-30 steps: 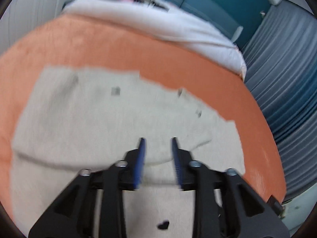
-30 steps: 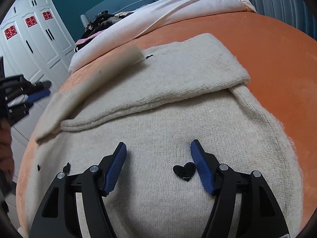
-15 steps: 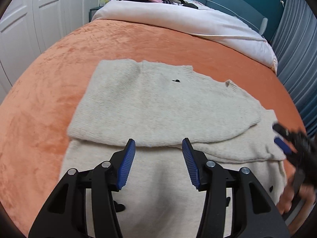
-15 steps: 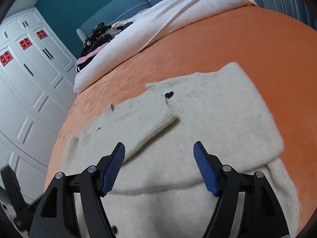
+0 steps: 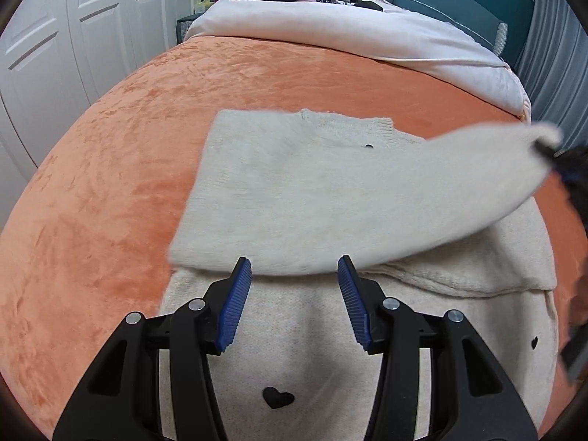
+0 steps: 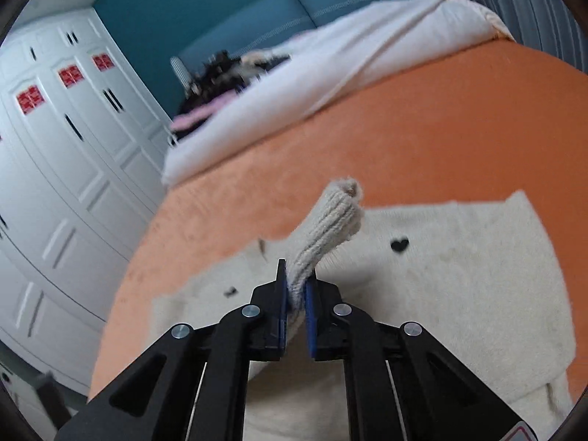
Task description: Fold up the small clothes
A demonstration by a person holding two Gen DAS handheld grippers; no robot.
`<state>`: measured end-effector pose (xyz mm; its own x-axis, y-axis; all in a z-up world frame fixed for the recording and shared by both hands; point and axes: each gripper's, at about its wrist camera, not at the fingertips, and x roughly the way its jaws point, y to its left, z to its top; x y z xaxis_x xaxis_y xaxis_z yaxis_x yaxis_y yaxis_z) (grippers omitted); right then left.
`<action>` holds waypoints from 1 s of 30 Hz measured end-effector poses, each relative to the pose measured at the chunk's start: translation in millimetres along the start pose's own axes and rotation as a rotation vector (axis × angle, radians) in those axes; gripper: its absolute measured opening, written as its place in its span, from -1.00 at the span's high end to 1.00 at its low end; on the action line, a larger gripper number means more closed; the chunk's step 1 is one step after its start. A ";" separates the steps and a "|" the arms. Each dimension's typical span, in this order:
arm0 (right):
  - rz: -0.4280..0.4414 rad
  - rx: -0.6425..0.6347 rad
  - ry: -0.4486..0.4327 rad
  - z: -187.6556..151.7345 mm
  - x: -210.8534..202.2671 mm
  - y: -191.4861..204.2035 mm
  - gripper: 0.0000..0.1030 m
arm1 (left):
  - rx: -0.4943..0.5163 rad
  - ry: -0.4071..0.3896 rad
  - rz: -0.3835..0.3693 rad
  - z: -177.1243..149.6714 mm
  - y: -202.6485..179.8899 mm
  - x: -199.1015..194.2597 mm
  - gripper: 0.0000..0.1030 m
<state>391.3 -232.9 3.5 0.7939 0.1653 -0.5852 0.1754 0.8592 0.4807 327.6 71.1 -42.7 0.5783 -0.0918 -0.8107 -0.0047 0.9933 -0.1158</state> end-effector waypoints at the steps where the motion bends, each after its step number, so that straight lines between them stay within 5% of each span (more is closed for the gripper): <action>1: 0.017 0.005 -0.054 4.2 -18.9 -0.7 0.85 | -0.003 0.002 0.003 -0.8 1.3 0.3 0.08; 4: -0.057 0.005 -0.115 -4.4 -44.1 -29.4 0.81 | -0.022 0.019 0.003 -4.5 4.3 3.1 0.08; 8: -0.245 0.084 0.212 -51.8 14.4 -106.0 0.80 | -0.159 0.109 -0.107 -11.8 15.2 14.0 -0.06; 15: -0.112 0.289 0.111 -54.1 -9.1 -140.4 0.25 | -0.557 0.116 -0.302 -11.0 57.6 33.8 -0.25; 17: -0.115 0.315 0.109 -48.9 -4.8 -146.3 0.27 | -0.639 0.103 -0.304 -8.9 67.6 43.7 -0.02; 18: -0.124 0.313 0.119 -46.7 -1.2 -146.4 0.46 | -0.659 0.103 -0.293 -7.3 69.5 46.2 0.16; 19: -0.135 0.293 0.134 -40.9 4.8 -142.4 0.79 | -0.668 0.101 -0.284 -3.2 71.7 48.0 0.68; 20: -0.127 0.267 0.142 -33.8 5.9 -135.1 0.82 | -0.665 0.087 -0.282 2.6 72.9 44.9 0.86; 24: 0.049 0.139 -0.060 -5.5 -46.3 -83.3 0.84 | -0.570 -0.116 -0.244 26.9 75.7 1.2 0.86; 26: 0.042 0.084 -0.127 -11.1 -58.3 -79.4 0.84 | -0.540 -0.112 -0.212 26.5 76.7 7.4 0.85; 27: -0.016 0.074 -0.076 -19.2 -44.6 -88.5 0.84 | -0.528 -0.067 -0.192 24.1 77.5 20.3 0.85; 29: -0.170 0.105 0.169 -43.7 11.0 -119.4 0.86 | -0.512 0.035 -0.118 12.7 77.8 50.6 0.86; 30: -0.188 0.117 0.206 -53.7 22.7 -127.8 0.86 | -0.508 0.041 -0.119 7.5 78.6 54.2 0.86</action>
<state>355.6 -312.9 -106.3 0.6083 0.1138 -0.7855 0.3834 0.8244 0.4164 364.6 144.7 -91.5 0.5668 -0.2142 -0.7955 -0.3420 0.8173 -0.4637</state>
